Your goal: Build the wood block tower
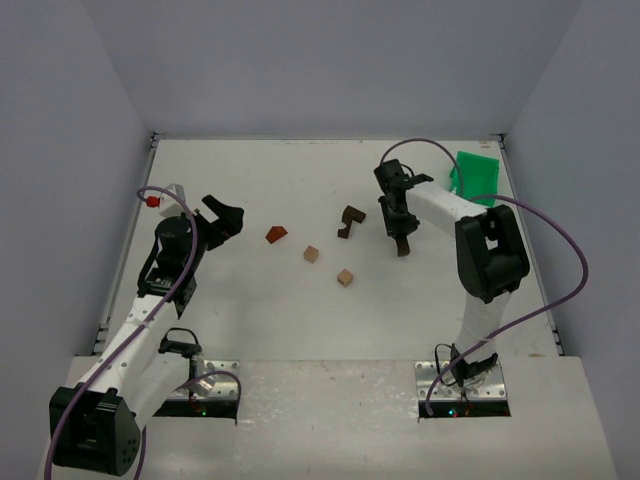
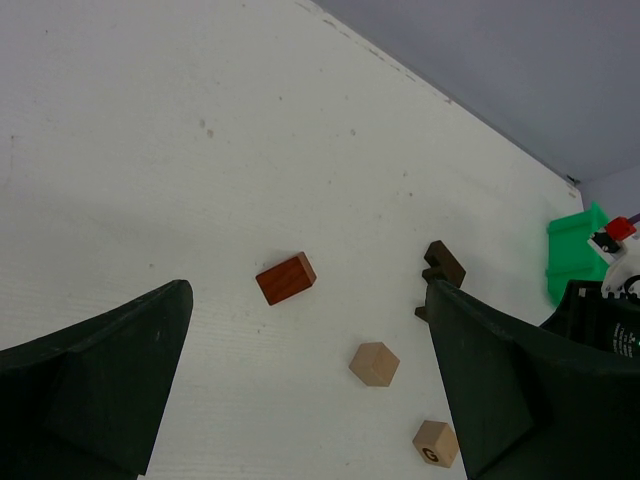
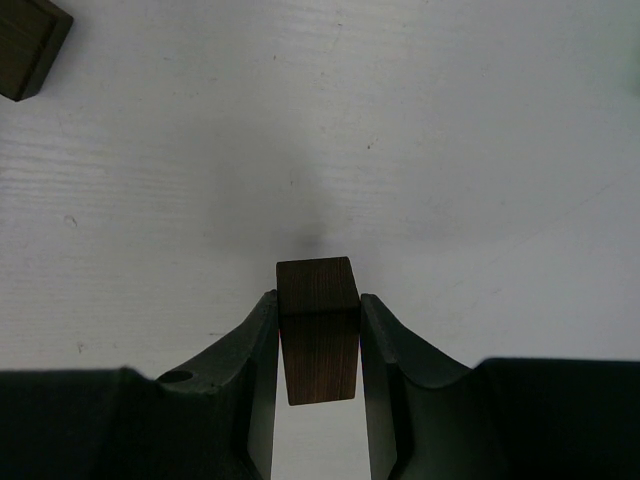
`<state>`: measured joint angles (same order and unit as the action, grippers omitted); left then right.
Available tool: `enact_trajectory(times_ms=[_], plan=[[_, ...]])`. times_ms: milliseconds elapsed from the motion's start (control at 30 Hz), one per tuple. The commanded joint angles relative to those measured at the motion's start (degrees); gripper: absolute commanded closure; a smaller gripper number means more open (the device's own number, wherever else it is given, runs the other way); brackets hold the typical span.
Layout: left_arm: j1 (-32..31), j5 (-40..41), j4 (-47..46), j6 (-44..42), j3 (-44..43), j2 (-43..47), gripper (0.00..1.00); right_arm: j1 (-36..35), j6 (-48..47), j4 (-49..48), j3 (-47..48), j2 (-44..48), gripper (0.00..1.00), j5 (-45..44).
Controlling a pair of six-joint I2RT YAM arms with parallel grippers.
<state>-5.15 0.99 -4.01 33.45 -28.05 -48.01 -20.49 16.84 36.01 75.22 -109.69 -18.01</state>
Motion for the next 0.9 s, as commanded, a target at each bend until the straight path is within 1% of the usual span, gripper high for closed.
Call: enact_trajectory(times_ms=[0,200,267,300,367,400,533,633,733,867], plan=[[0.4,0.32,-2.5,-0.32,-0.07,0.2,0.0,1.33,6.71,-1.21,2.56,-0.96,0.91,-2.65],[0.4,0.41,-2.67,-0.32,-0.07,0.11,0.0,1.59,5.68,-1.21,3.51,-1.83,0.92,-2.11],[0.31,0.41,-2.76,-0.32,-0.07,0.02,0.0,1.59,3.12,-2.0,4.32,-2.21,0.95,-1.77],[0.38,0.35,-2.76,-0.32,-0.07,0.02,0.0,1.59,0.73,-2.69,4.45,-2.35,0.95,-0.87],[0.45,0.32,-2.85,-0.32,-0.07,-0.03,0.0,1.59,-6.85,-5.97,3.94,-2.63,0.98,2.15],[0.4,0.32,-2.87,-0.32,-0.05,0.02,0.0,1.59,-7.9,-6.75,3.96,-2.88,0.98,2.21],[0.4,0.32,-3.06,-0.23,-0.02,-0.1,0.0,1.63,-7.17,-3.58,7.31,-5.25,0.97,-0.37],[0.4,0.31,-3.11,-0.15,-0.08,-0.42,0.0,1.86,-5.63,-1.27,10.68,-7.65,0.96,-0.58],[0.4,0.24,-3.11,-0.23,-0.11,-0.37,0.0,1.81,-9.67,-3.56,11.81,-8.59,0.97,2.12],[0.4,0.24,-3.28,-0.23,0.1,-0.33,0.0,1.68,-19.28,-9.02,7.65,-6.98,0.98,8.99]])
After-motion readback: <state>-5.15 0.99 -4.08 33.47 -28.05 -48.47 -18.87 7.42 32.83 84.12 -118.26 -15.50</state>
